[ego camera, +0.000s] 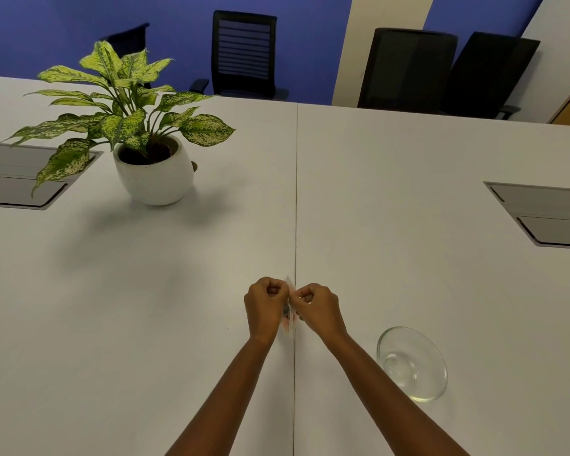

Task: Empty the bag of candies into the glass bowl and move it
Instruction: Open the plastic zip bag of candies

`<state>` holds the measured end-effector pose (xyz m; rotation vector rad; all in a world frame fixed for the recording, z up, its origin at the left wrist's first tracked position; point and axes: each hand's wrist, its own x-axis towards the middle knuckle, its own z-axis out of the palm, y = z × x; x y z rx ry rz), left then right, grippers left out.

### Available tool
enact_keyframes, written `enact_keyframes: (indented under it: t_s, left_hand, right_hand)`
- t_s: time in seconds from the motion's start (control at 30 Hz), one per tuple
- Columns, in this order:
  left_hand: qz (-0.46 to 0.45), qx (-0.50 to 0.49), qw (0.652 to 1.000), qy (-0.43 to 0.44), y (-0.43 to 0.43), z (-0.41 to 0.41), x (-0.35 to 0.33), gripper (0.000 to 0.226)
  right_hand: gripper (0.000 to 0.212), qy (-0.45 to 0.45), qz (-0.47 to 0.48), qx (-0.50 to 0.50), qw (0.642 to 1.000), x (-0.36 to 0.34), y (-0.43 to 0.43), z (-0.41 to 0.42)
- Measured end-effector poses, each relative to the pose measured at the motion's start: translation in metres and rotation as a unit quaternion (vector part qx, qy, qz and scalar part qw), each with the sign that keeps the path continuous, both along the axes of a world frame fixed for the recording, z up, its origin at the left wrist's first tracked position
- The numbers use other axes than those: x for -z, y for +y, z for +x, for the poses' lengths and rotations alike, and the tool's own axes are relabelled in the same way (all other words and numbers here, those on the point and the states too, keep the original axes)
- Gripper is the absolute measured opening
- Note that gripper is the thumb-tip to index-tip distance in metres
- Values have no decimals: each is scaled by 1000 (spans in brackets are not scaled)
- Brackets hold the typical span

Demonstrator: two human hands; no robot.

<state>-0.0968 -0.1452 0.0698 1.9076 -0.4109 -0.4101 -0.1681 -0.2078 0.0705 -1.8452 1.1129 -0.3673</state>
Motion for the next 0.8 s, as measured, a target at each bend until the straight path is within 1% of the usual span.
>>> enact_keyframes:
  t_s: [0.13,0.23,0.33,0.37,0.4,0.47,0.63,0.8]
  left_hand:
    - [-2,-1,1000,7,-2,4,-3,14]
    - [3,13,999,33,-4,2,-2,16]
    - [26,28,998,54,-4,-1,0,20]
    - [32,30,997,57,-4,-2,0,21]
    - [35,33,997,57,-4,-2,0,21]
    - [35,36,997,51,-4,-2,-1,20]
    - [42,31,999,11,-7,-5,-5,19]
    - [39,4,999,-20,-6,1,-10,17]
  right_hand:
    - [25,-16,28,-3,999,0,2,-1]
    - [21,-33,23,3,999,-5,0,1]
    - [14,-25,11,0,1000,-8,-2,2]
    - [14,-23,7,-1,1000,-9,-2,1]
    - [19,-20,3,0,1000,-9,-2,0]
    - [27,-22,4,9,1000,-8,-2,-2]
    - [13,-35,23,24,999,-11,-5,-1]
    - [13,-51,36,54,997,-16,-12,-2]
